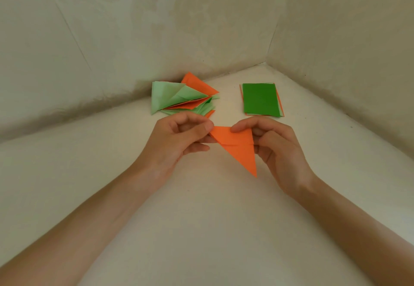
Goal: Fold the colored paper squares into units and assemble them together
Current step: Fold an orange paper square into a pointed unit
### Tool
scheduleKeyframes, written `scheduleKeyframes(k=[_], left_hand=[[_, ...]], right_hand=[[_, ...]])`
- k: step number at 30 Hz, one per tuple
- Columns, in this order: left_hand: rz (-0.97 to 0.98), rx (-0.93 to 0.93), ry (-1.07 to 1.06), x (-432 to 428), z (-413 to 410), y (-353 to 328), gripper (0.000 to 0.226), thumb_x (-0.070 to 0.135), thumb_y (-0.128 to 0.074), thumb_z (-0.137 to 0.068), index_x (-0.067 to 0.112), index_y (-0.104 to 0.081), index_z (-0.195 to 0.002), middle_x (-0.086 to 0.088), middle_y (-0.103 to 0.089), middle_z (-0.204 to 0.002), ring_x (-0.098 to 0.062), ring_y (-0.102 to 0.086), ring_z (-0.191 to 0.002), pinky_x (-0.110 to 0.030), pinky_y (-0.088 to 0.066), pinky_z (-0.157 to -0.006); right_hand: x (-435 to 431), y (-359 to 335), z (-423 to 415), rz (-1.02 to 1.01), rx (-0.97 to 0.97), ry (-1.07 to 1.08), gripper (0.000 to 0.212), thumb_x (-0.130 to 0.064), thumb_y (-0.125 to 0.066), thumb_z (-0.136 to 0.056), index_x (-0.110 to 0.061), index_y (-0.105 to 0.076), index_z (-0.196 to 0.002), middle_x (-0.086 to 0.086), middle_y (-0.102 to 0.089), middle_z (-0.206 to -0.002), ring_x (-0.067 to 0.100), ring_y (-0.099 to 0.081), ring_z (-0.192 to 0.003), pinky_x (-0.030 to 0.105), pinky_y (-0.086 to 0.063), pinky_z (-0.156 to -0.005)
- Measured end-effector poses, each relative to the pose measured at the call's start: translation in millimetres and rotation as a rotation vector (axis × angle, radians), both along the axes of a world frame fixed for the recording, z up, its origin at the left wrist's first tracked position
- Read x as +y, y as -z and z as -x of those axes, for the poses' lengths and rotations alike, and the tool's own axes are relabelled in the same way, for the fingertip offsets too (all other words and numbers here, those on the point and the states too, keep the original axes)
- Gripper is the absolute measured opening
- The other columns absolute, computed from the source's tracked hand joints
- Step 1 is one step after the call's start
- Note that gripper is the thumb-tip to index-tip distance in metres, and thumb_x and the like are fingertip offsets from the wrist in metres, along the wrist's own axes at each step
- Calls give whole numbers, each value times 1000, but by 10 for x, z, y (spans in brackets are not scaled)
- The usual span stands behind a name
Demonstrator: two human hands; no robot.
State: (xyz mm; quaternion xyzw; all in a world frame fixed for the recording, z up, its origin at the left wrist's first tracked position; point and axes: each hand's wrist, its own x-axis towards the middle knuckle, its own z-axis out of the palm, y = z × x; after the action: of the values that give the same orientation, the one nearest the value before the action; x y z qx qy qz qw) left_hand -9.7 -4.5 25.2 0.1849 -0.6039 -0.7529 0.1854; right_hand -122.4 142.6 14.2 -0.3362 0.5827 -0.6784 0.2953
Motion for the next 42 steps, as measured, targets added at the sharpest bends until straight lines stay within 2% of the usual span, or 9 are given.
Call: scheduleKeyframes(k=[3,6,10,14,17,22,29,39,42], left_hand=[[62,-9,-2,-10,-3,26,15,13,-66,-70,11,-64,-85,-1,-71,-69,-9,-69,-65,-17,-53,-57],[143,-12,6,-9,-10,16,15,6,-65,-78,12,-64,-92,1,-71,-68,-8,-68,-66,-17,-53,-60],[205,-3,10,16,-37,3,13,0,-64,-82,11,-64,-89,1,-72,-69,-9,-69,-67,-18,-54,-61],[177,-58,40,37,-30,2,7,6,-66,-82,10,-66,-88,-3,-73,-72,-12,-71,-69,-17,-54,-60],[233,-98,86,36,-29,15,3,6,-66,-81,9,-68,-82,-2,-74,-74,-11,-71,-69,-16,-52,-60],[344,-120,129,49,-47,29,1,11,-70,-76,10,-70,-77,-4,-74,-75,-12,-71,-72,-16,-50,-58],[332,-94,61,-23,-45,-5,7,4,-67,-81,10,-69,-78,1,-73,-69,-9,-70,-67,-16,-50,-57],[303,-91,10,-70,-46,-31,8,6,-64,-83,11,-70,-80,-1,-73,-71,-12,-71,-68,-16,-52,-58],[303,-99,28,-87,-54,-41,6,8,-66,-80,11,-70,-79,-2,-74,-74,-13,-71,-71,-18,-53,-60]], right_hand=[[5,14,-6,-6,36,26,31,-11,-41,-80,-18,-71,-79,4,-61,-82,15,-54,-75,20,-45,-66],[-11,-18,-37,-41,47,46,15,-24,-52,-84,-21,-66,-88,2,-57,-73,13,-50,-68,21,-43,-62],[-30,-22,-48,-134,20,53,9,-19,-68,-81,-14,-64,-87,7,-62,-68,27,-56,-68,35,-44,-66],[-39,5,-42,-125,174,97,10,-8,-63,-85,-15,-65,-78,0,-65,-68,26,-57,-68,31,-42,-64],[-28,1,-56,-160,308,78,7,-16,-66,-83,-21,-66,-78,-9,-66,-71,7,-55,-66,18,-43,-62],[0,-20,-76,-267,483,69,11,-11,-68,-83,-18,-69,-74,-8,-67,-73,2,-54,-67,13,-39,-62],[-12,-85,2,-185,272,117,18,-4,-64,-84,-17,-69,-73,-12,-67,-65,-1,-57,-63,12,-44,-63],[-8,-88,45,-205,269,144,13,-3,-58,-89,-6,-67,-79,-5,-64,-60,0,-57,-55,10,-41,-57],[-8,-68,77,-232,272,135,15,-4,-59,-89,-9,-67,-78,-7,-65,-59,1,-58,-56,11,-42,-58]])
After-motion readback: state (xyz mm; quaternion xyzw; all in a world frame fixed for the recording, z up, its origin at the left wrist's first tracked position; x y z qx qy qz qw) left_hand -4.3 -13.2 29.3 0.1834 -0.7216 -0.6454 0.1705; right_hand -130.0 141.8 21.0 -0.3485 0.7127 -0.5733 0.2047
